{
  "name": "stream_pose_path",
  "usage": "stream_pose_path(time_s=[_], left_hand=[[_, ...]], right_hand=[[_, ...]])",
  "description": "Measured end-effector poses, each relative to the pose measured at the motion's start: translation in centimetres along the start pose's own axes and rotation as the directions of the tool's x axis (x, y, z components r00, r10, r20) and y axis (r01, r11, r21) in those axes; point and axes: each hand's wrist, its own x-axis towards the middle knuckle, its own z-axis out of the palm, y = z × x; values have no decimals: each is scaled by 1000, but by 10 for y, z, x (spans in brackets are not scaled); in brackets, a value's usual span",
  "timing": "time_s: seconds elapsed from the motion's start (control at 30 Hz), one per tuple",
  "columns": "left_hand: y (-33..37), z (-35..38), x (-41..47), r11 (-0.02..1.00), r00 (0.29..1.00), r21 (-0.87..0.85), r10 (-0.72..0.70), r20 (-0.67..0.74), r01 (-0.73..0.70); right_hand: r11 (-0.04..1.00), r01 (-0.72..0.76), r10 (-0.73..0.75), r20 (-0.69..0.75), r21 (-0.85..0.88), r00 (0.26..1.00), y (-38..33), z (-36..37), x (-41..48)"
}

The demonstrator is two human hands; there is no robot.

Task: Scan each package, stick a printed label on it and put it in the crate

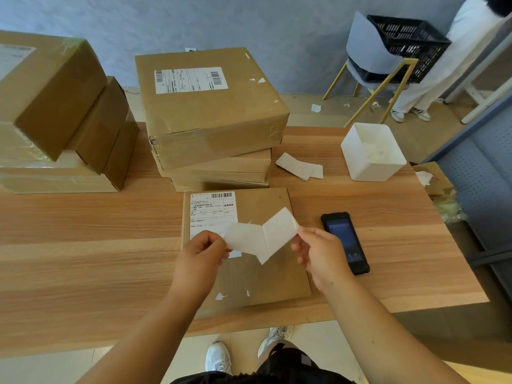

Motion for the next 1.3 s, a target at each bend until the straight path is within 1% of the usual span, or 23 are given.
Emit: stream_pose_path(time_s=[0.07,0.13,0.2,0.27,0.33,0.37,0.4,0.43,0.5,0.53,0.57,0.6,0.63,0.77,0.83,0.9,0.97,1.03,1.1,1.13,1.2,1.3], left_hand=[[-1,2,5,999,998,51,-5,-58,8],[2,6,11,996,996,93,-3,-90,11],[6,14,17,990,995,144,10,-101,5],[12,23,24,973,993,230,48,-106,-22],[20,36,31,941,990,334,99,-100,-60],[24,43,34,919,988,387,122,-94,-76],[29,52,38,896,987,434,139,-85,-89],[34,61,42,878,986,468,151,-74,-99],[45,85,51,847,983,517,176,-45,-128],[51,99,56,828,980,541,196,-28,-150],[57,114,62,810,975,559,220,-8,-179],[64,132,69,798,969,563,248,17,-214],[71,151,75,793,961,554,273,49,-253],[103,234,103,770,918,500,342,199,-396],[118,275,116,758,896,479,362,256,-443],[132,312,128,743,880,472,388,274,-474],[145,346,139,708,849,469,455,270,-528],[155,375,150,643,804,487,514,298,-592],[159,399,162,529,756,551,544,364,-646],[158,409,169,470,743,589,532,405,-657],[155,425,183,352,749,672,445,492,-651],[146,435,198,104,761,770,281,585,-630]], right_hand=[[997,-42,49,-93,68,994,-1,-10,11],[996,-36,49,-176,75,983,-3,-22,23],[999,21,-14,-231,29,973,-5,-35,34],[988,126,-145,-246,-93,958,-11,-50,44],[919,265,-327,-187,-293,926,-21,-71,56],[863,322,-394,-119,-389,911,-28,-82,62],[794,365,-431,-27,-486,902,-35,-94,69],[709,398,-438,78,-583,895,-42,-107,76],[517,443,-392,258,-732,883,-56,-133,93],[434,458,-361,316,-776,877,-62,-145,102],[377,464,-333,350,-802,876,-69,-156,111],[347,464,-307,369,-815,878,-75,-167,120],[338,461,-283,379,-820,881,-80,-177,128],[307,451,-229,395,-838,890,-96,-222,161],[310,435,-214,383,-846,899,-103,-242,177],[312,423,-205,374,-851,904,-109,-260,191],[306,415,-210,365,-857,907,-116,-277,204],[337,412,-220,354,-847,909,-121,-291,215],[365,410,-232,345,-836,910,-124,-303,224],[368,413,-239,344,-833,908,-125,-307,228],[366,424,-251,350,-828,902,-127,-314,236],[378,428,-254,353,-821,901,-128,-319,244]])
